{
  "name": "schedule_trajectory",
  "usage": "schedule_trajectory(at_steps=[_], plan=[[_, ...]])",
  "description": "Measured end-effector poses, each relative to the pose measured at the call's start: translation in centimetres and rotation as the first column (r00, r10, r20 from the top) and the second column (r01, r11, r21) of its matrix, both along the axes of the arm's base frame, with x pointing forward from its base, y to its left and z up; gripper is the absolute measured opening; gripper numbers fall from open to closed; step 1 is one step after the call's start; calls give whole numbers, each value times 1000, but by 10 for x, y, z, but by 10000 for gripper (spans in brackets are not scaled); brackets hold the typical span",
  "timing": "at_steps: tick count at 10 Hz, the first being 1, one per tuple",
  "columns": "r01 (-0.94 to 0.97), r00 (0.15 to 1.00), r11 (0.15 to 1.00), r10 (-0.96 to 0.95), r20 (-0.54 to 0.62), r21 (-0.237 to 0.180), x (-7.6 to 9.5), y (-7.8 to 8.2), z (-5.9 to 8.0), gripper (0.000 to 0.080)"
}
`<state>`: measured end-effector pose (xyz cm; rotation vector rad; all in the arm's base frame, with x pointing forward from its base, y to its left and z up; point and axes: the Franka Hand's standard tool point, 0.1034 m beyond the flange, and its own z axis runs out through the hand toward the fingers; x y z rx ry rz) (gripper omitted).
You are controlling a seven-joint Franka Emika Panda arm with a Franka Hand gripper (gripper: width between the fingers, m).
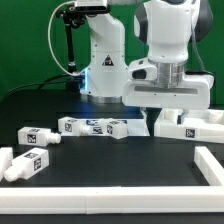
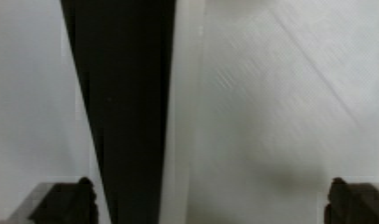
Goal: Assemble one leg
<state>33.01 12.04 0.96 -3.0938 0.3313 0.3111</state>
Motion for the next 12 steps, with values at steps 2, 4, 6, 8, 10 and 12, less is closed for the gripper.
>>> schedule_trajectory(at_steps=[2,4,6,8,10,12], plan=[[1,1000,1000,-1,1,1,1,0,0,533],[1,1000,1000,-1,1,1,1,0,0,258],[2,1000,1000,-2,2,1,1,0,0,82],[-1,1000,1000,1,4,2,2,1,1,56],[-10,1000,1000,10,6,5,4,0,4,56],[-71,995,995,75,-58,64,31,-37,54,56]])
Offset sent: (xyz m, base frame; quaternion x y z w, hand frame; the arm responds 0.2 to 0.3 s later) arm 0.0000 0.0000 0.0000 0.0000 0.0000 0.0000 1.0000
